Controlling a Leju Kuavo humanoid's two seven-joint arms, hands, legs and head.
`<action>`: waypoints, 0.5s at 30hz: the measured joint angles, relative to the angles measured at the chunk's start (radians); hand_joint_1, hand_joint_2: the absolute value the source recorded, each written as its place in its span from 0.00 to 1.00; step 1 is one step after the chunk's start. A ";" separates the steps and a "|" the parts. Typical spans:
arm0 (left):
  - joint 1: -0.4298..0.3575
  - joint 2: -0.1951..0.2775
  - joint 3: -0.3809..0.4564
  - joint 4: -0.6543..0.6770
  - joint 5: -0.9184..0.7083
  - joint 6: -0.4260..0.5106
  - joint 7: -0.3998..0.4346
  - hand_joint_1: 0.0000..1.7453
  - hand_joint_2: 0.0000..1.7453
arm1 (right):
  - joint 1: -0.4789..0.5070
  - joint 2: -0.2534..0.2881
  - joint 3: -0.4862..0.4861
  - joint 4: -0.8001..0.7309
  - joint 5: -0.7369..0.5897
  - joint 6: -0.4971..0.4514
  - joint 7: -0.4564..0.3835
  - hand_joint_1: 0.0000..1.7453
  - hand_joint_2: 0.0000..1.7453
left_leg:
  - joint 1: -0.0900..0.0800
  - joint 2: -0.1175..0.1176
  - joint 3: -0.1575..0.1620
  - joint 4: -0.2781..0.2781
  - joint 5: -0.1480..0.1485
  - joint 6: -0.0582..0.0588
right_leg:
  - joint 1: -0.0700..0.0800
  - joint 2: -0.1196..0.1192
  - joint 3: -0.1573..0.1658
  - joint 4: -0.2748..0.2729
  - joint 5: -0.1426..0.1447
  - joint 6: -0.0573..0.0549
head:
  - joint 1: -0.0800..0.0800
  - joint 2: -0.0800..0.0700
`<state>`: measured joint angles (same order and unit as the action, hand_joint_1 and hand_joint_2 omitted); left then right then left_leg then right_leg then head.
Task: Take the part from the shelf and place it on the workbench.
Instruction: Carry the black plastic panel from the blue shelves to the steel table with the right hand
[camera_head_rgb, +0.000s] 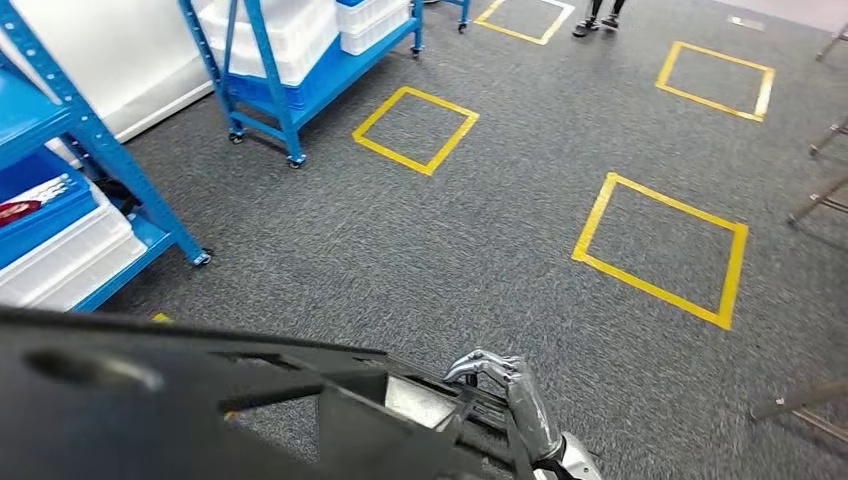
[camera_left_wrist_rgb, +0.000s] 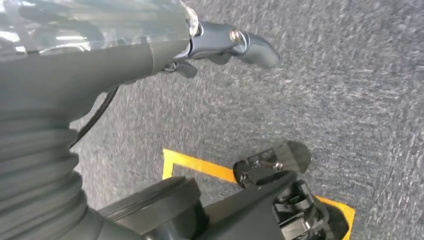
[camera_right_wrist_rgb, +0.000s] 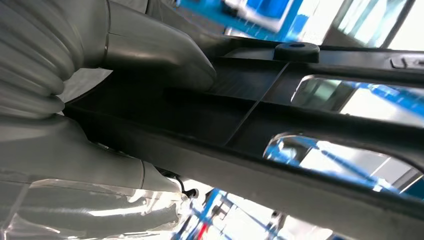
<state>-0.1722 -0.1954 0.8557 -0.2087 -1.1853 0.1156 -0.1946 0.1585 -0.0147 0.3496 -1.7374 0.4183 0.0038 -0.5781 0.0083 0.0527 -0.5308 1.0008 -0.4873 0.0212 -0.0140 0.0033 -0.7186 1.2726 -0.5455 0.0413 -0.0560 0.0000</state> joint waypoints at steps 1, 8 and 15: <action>-0.001 0.000 0.000 0.000 0.000 0.000 0.000 0.00 1.00 | 0.003 -0.002 -0.010 -0.004 0.002 -0.002 -0.002 0.90 1.00 | -0.001 0.012 0.002 0.000 -0.002 -0.001 | 0.001 -0.011 0.035 -0.062 0.032 -0.003 | 0.000 0.000; -0.006 0.001 0.000 0.000 0.005 0.001 -0.007 0.00 1.00 | 0.010 -0.020 -0.080 -0.027 0.000 -0.025 -0.014 0.90 1.00 | -0.011 0.057 0.013 0.007 -0.023 -0.028 | 0.016 -0.038 0.133 -0.264 0.094 -0.039 | 0.000 0.000; 0.006 0.003 0.002 0.000 0.013 0.004 -0.012 0.00 1.00 | 0.014 -0.033 -0.131 -0.033 -0.016 -0.031 -0.027 0.90 1.00 | -0.003 -0.043 -0.118 0.278 -0.122 -0.041 | 0.009 0.049 0.137 -0.270 0.101 -0.053 | 0.000 0.000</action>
<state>-0.1661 -0.1926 0.8573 -0.2087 -1.1724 0.1192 -0.2066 0.1721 -0.0473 0.2190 -1.7700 0.4019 -0.0269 -0.6046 0.0051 0.0097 -0.6488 1.2784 -0.6097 -0.0193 -0.0048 0.0523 -0.5813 1.0029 -0.4442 -0.0118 -0.0561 0.0000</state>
